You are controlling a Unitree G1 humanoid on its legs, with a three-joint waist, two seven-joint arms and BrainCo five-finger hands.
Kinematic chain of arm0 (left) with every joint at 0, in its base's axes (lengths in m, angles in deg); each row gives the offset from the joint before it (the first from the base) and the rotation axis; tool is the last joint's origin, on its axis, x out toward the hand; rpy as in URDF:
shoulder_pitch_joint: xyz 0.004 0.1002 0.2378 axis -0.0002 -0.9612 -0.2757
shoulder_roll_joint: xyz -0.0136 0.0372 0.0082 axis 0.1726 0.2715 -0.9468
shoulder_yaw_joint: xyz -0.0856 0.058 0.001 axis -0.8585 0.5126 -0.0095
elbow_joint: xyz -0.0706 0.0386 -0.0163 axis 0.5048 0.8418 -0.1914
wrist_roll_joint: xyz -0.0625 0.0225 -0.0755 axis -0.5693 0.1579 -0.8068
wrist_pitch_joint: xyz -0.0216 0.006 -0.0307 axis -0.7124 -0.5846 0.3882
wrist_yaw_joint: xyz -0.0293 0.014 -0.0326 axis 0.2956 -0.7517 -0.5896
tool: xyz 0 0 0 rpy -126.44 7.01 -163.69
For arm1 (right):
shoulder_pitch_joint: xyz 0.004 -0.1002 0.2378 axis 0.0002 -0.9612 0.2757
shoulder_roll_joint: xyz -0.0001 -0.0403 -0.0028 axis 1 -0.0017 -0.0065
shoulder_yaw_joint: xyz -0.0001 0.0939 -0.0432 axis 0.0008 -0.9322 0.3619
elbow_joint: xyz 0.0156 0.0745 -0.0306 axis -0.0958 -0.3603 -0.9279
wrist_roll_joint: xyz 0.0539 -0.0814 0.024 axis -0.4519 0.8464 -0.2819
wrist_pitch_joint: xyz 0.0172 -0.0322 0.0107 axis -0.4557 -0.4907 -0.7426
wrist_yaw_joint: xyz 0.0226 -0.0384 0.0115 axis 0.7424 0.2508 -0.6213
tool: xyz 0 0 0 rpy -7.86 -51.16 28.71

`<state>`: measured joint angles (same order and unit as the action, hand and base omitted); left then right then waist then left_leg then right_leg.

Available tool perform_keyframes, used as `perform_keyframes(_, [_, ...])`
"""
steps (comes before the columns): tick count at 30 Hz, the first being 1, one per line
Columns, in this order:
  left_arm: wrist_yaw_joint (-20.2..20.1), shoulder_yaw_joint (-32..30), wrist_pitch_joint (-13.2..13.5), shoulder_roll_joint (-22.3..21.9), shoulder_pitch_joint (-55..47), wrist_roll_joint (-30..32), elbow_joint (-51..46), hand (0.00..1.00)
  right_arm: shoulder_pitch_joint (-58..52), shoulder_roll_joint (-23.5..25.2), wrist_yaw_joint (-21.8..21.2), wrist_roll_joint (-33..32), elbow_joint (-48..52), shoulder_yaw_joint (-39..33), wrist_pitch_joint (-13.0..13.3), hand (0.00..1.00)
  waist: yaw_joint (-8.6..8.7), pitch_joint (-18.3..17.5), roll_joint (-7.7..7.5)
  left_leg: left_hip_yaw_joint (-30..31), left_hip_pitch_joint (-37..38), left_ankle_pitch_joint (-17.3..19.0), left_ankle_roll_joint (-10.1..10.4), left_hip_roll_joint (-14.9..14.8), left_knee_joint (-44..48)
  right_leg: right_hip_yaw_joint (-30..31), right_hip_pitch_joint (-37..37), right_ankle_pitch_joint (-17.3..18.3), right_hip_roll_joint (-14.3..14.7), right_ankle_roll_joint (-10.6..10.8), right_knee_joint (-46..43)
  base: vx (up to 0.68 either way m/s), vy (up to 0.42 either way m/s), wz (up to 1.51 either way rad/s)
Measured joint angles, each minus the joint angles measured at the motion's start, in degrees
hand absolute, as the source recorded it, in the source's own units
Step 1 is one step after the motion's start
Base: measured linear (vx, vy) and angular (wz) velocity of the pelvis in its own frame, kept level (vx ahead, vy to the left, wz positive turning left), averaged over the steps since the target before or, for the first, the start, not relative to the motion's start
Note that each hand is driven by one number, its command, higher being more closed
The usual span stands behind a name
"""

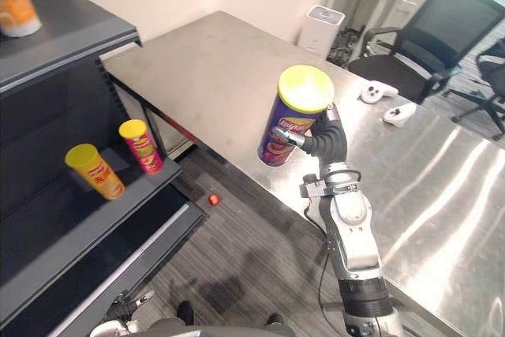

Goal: Put the gum and the chips on the shelf.

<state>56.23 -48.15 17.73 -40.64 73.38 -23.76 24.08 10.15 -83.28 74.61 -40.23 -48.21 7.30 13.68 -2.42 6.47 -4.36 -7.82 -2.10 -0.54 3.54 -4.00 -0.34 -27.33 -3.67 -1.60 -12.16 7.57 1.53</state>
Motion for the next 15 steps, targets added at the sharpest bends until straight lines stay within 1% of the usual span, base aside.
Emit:
perform_keyframes(1, [0.1,0.1,0.0,-0.2,0.0,0.0,0.0,0.0,0.7,0.0,0.0,-0.2,-0.1,0.7,0.1,1.0,-0.32,0.0,0.9,2.3,-1.6,-0.7,0.1,0.0,0.4,-2.2,0.0,0.2,0.2,-0.3,0.0,-0.09,-0.058,0.85])
perform_keyframes(2, [0.2,0.0,0.0,-0.5,0.0,0.0,-0.2,0.0,1.1,0.0,0.1,-0.3,-0.1,0.8,0.1,1.0,-0.51,0.1,1.45,3.5,-2.4,-1.1,0.2,0.0,0.5,-3.6,-0.1,0.4,0.4,-0.4,-0.2,-0.09,-0.055,1.01])
perform_keyframes(3, [0.4,-0.1,0.0,-1.3,0.0,0.0,-0.3,0.0,1.8,-0.1,0.2,-0.6,-0.1,0.9,0.1,1.0,-0.85,0.6,2.57,5.3,-3.4,-2.1,0.4,0.0,0.2,-6.2,-0.3,0.9,0.5,-0.4,-0.9,-0.1,-0.046,1.07])
perform_keyframes(4, [0.6,-0.5,0.0,-2.1,-0.2,0.0,-0.3,0.0,2.1,-0.2,0.4,-0.6,-0.1,0.7,0.2,1.0,-1.16,1.0,3.82,6.4,-3.6,-2.8,0.2,-0.2,-1.5,-8.8,-0.5,1.9,0.6,-0.6,-2.0,-0.1,-0.041,1.09])
perform_keyframes(5, [0.6,-0.9,-0.1,-2.3,-0.5,-0.1,-0.3,0.0,2.1,-0.2,0.6,-0.6,-0.2,0.6,0.1,1.0,-1.45,0.9,4.59,5.4,-3.9,-2.7,-0.2,-0.7,-2.7,-10.2,-0.6,2.0,0.8,-0.7,-2.5,-0.1,-0.041,1.13])
perform_keyframes(6, [0.7,-1.2,-0.1,-2.7,-1.0,-0.5,-0.1,0.0,2.1,-0.3,0.9,-0.6,-0.1,0.4,0.1,1.0,-1.6,0.8,5.18,-0.8,-4.1,-1.3,-3.5,-2.0,-3.7,-13.5,-1.5,2.0,0.9,-0.7,-1.9,-0.06,-0.038,1.22])
perform_keyframes(7, [0.9,-1.2,-0.3,-2.6,-1.0,-0.6,0.1,0.0,2.1,-0.4,1.0,-0.6,-0.1,-0.2,0.2,1.0,-1.27,0.6,5.09,-6.9,-4.8,0.3,-8.6,-2.9,-3.4,-16.4,-2.4,1.6,1.1,-0.7,-0.3,-0.08,-0.04,1.91])
perform_keyframes(8, [1.0,-1.3,-0.6,-2.3,-0.5,-0.6,0.2,0.0,2.1,-0.4,1.3,-0.5,0.0,-2.5,0.2,1.0,-0.83,0.3,4.64,-19.3,-5.9,3.4,-15.4,-4.4,-2.7,-21.5,-3.8,0.2,1.9,-0.8,3.9,-0.06,-0.02,1.7])
perform_keyframes(9, [1.0,-1.5,-0.6,-2.2,-0.1,-0.6,0.3,0.0,2.4,-0.5,1.4,-0.5,0.0,-3.6,0.2,1.0,-0.86,0.4,4.5,-24.6,-6.2,3.4,-15.4,-5.5,-1.5,-23.1,-4.0,0.1,1.7,-0.8,4.5,-0.07,0.002,1.45])
perform_keyframes(10, [1.0,-1.8,-0.6,-2.4,0.0,-0.6,0.6,0.0,2.5,-0.5,1.6,-0.3,-0.1,-4.8,0.2,1.0,-0.87,0.4,5.01,-28.8,-6.8,2.5,-14.6,-7.0,0.1,-24.8,-4.1,0.2,1.5,-0.9,4.2,-0.01,0.095,0.96])
perform_keyframes(11, [1.0,-1.8,-0.7,-3.0,-0.7,-0.6,1.1,0.0,2.3,-0.7,2.3,0.0,-0.1,-6.7,0.3,1.0,-0.88,0.0,6.72,-32.1,-6.4,-3.0,-12.2,-7.6,3.4,-26.8,-4.5,1.2,1.6,-0.6,2.6,0.07,0.18,0.95])
perform_keyframes(12, [1.0,-1.8,-0.9,-4.3,-2.2,-0.6,1.2,0.0,2.0,-1.1,3.1,0.1,0.1,-7.8,0.5,1.0,-0.68,-0.7,8.09,-31.5,-5.1,-5.3,-8.7,-6.7,1.7,-27.9,-4.7,1.7,1.9,-0.3,1.4,0.08,0.228,1.0])
perform_keyframes(13, [1.0,-2.0,-0.9,-4.5,-2.7,-0.6,1.3,0.0,1.3,-0.5,3.4,0.1,0.1,-9.3,0.8,1.0,-0.93,-0.7,8.26,-30.1,-5.0,-6.7,-7.0,-5.9,0.2,-29.3,-4.8,2.2,1.4,-0.2,0.2,0.05,0.164,0.68])
perform_keyframes(15, [0.9,-2.4,-0.9,-4.5,-3.3,-0.5,1.3,0.0,1.0,-0.1,3.3,0.1,0.1,-10.1,0.8,1.0,-0.93,-0.9,8.26,-29.0,-5.0,-7.3,-6.2,-5.1,-1.1,-30.3,-5.1,2.5,0.8,0.3,-0.8,0.0,0.106,0.46])
